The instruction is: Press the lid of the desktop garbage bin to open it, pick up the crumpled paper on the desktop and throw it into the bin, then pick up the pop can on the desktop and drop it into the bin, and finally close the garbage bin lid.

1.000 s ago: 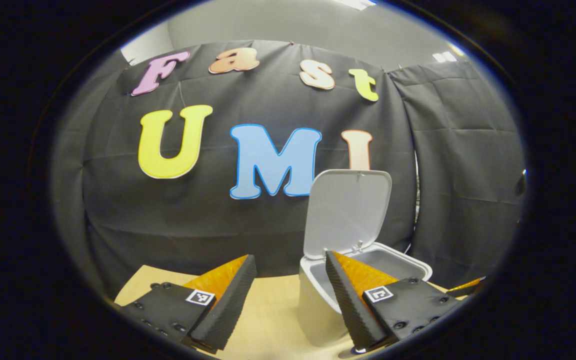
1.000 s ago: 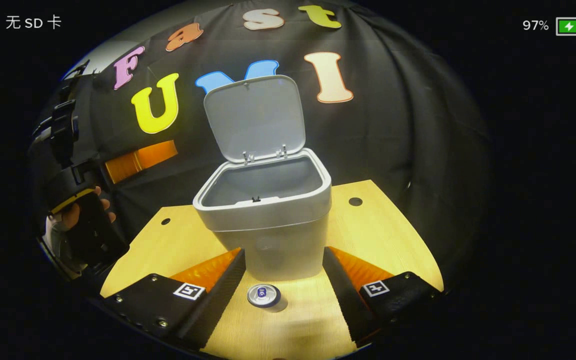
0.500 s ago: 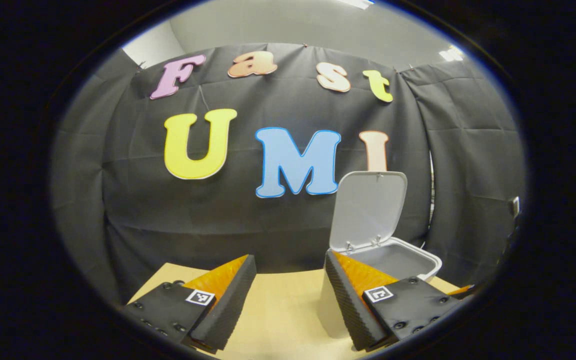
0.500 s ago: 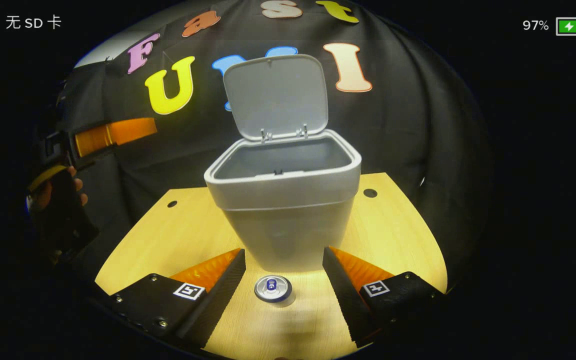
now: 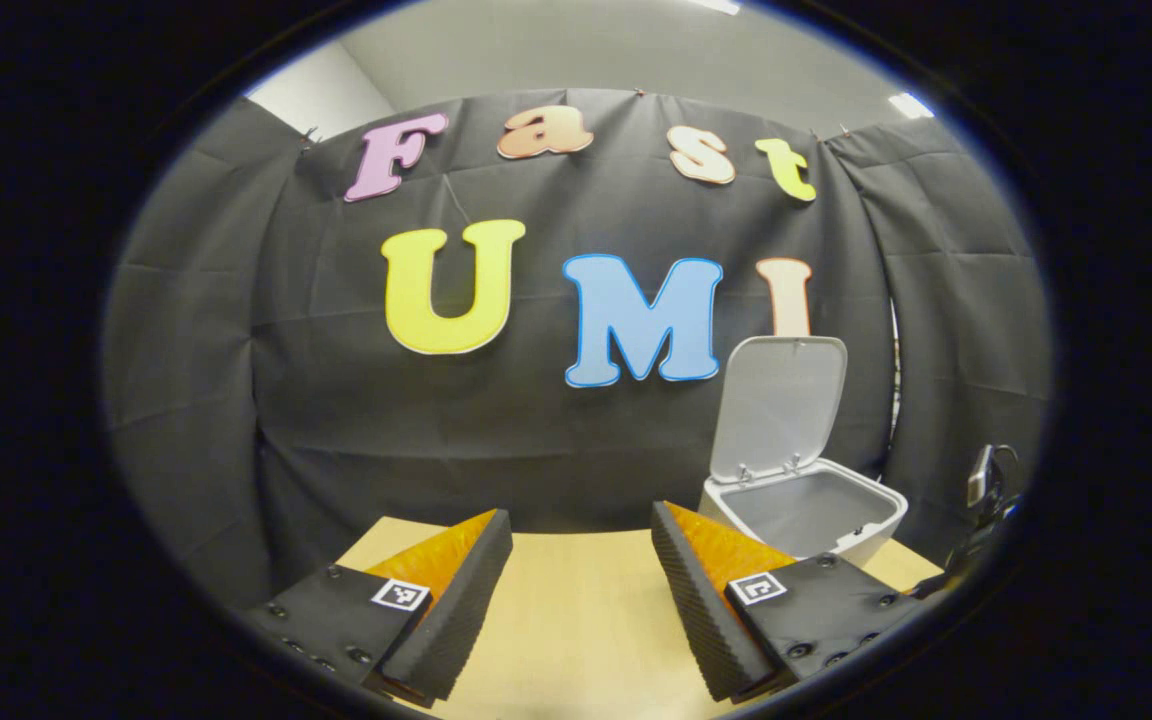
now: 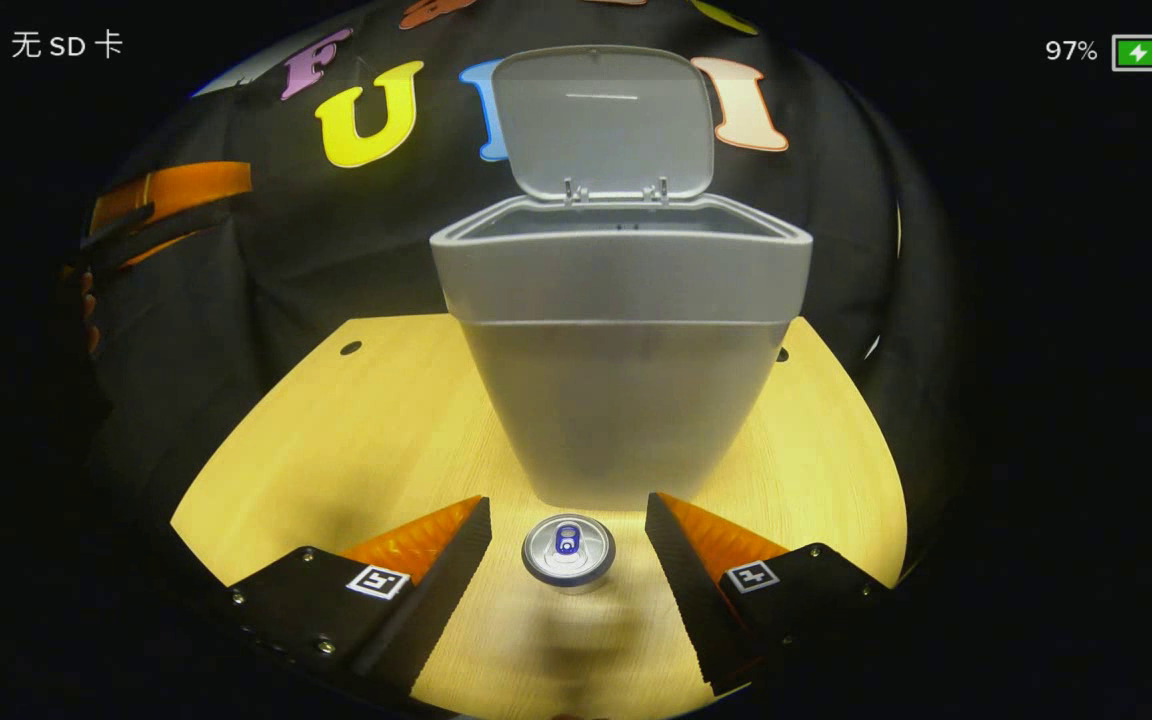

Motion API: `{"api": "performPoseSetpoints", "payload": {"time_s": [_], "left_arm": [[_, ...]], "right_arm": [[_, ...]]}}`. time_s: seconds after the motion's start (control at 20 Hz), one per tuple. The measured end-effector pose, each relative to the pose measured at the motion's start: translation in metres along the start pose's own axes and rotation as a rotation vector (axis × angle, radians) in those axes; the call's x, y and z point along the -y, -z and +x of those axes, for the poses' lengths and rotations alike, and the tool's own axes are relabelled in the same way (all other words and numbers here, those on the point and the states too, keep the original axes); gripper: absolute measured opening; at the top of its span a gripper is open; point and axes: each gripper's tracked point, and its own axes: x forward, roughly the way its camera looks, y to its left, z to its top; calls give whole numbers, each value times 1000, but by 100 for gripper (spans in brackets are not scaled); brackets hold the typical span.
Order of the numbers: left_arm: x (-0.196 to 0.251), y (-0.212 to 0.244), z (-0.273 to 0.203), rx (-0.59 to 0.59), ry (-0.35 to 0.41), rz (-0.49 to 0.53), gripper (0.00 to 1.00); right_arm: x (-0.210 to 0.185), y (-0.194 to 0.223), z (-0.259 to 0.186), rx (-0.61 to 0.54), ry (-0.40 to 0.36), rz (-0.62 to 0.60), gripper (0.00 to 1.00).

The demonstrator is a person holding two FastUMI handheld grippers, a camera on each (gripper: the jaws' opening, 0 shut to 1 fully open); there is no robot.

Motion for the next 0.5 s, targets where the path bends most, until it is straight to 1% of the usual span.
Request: {"api": "performPoseSetpoints", "payload": {"time_s": [0.2,0.5], "left_arm": [[-13,0,-4,-7,-23,10,95],[-16,4,0,-15,-23,5,95]], "right_arm": [[-2,14,12,-44,12,-3,99],[-4,23,26,-73,16,-14,99]]}}
